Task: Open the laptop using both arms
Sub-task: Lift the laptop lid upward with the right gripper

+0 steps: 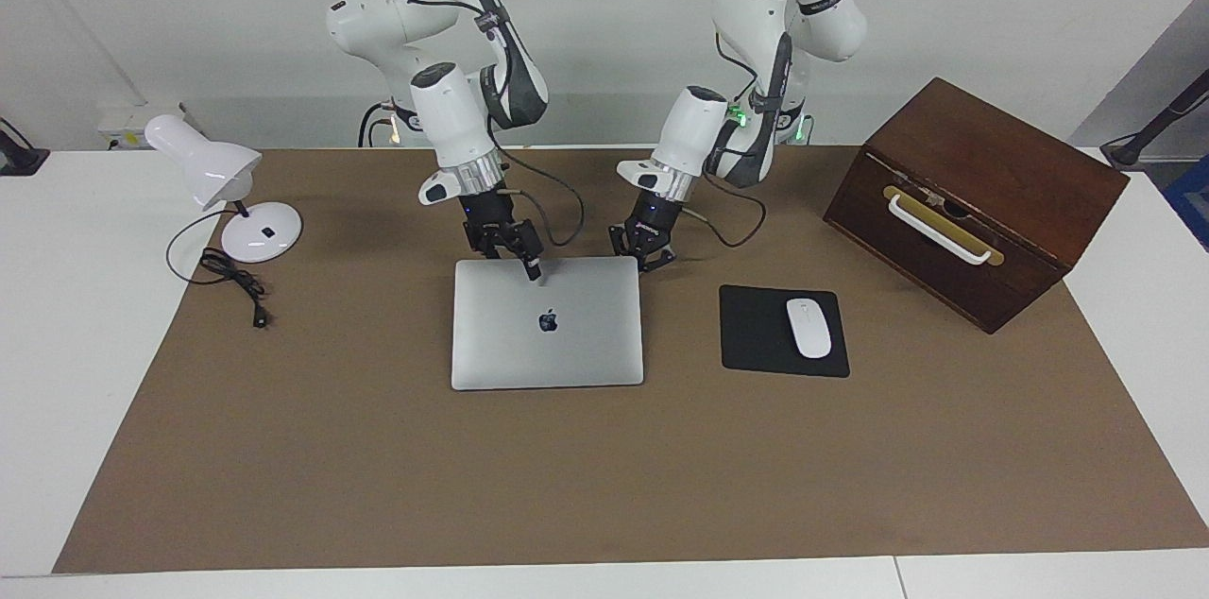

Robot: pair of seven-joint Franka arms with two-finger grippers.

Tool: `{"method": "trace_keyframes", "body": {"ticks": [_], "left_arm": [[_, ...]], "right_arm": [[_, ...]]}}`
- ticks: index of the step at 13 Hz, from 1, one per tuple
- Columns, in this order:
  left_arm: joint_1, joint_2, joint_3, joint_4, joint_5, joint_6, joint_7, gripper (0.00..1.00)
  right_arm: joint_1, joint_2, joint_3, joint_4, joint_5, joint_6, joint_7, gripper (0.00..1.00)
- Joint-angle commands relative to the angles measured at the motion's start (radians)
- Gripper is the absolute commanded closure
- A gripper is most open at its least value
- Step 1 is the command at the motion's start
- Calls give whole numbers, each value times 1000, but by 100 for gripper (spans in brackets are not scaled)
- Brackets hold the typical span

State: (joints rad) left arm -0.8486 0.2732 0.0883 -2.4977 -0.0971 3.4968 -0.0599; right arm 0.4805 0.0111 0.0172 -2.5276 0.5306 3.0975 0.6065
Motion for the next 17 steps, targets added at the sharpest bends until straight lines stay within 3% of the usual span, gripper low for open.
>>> {"method": "trace_keyframes", "body": {"ticks": [1,17], "left_arm": [[-3,84,16,40,4,7,12,100],[-1,90,16,40,4,7,12,100]], "right_arm": [[-31,30,6,68,22,-36,-60,0],[-53,99,-2,293,5,-223,-57,0]]}}
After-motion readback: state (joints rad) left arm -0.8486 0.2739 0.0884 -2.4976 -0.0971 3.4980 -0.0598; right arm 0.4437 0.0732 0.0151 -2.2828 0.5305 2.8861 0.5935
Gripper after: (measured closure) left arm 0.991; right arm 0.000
